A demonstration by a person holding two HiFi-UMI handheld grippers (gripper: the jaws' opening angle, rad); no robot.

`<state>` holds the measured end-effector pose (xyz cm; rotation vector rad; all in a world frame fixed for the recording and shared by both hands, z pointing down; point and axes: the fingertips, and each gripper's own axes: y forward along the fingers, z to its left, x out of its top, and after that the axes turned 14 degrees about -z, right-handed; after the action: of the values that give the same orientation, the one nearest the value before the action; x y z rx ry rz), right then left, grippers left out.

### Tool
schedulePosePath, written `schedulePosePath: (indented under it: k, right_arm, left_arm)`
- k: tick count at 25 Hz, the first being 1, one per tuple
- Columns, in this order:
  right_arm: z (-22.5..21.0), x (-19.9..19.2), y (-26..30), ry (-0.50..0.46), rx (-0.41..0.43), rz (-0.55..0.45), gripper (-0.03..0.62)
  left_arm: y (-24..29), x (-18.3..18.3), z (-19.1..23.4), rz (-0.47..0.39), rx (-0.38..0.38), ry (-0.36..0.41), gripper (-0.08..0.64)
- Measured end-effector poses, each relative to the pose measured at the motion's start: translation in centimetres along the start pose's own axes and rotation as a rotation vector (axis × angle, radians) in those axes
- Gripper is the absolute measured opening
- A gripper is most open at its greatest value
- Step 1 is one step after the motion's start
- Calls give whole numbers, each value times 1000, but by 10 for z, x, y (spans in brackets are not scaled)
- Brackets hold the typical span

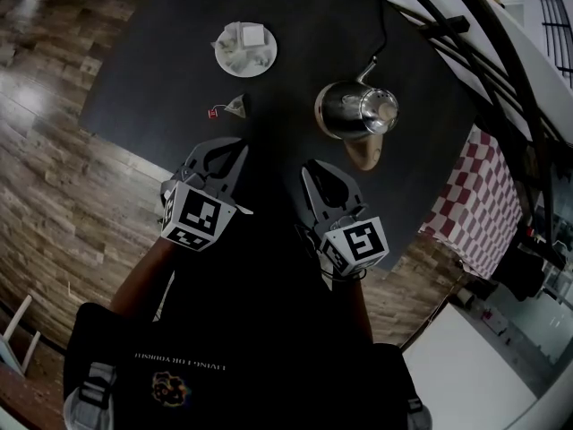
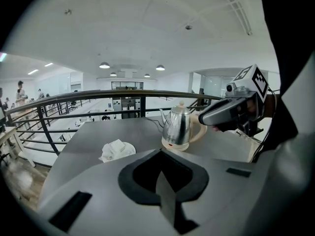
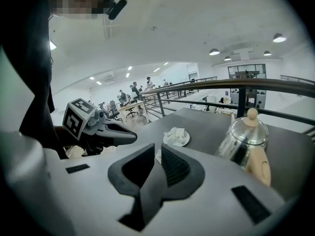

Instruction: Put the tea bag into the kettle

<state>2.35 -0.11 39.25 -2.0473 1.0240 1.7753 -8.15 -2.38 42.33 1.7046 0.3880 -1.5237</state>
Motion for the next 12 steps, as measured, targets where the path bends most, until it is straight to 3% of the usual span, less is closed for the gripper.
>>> schedulePosePath:
  k: [12]
  right_arm:
    - [-18,-14,32,50,-4,78,35]
  left_arm:
    - [19,-44,44,118,27,-21,8]
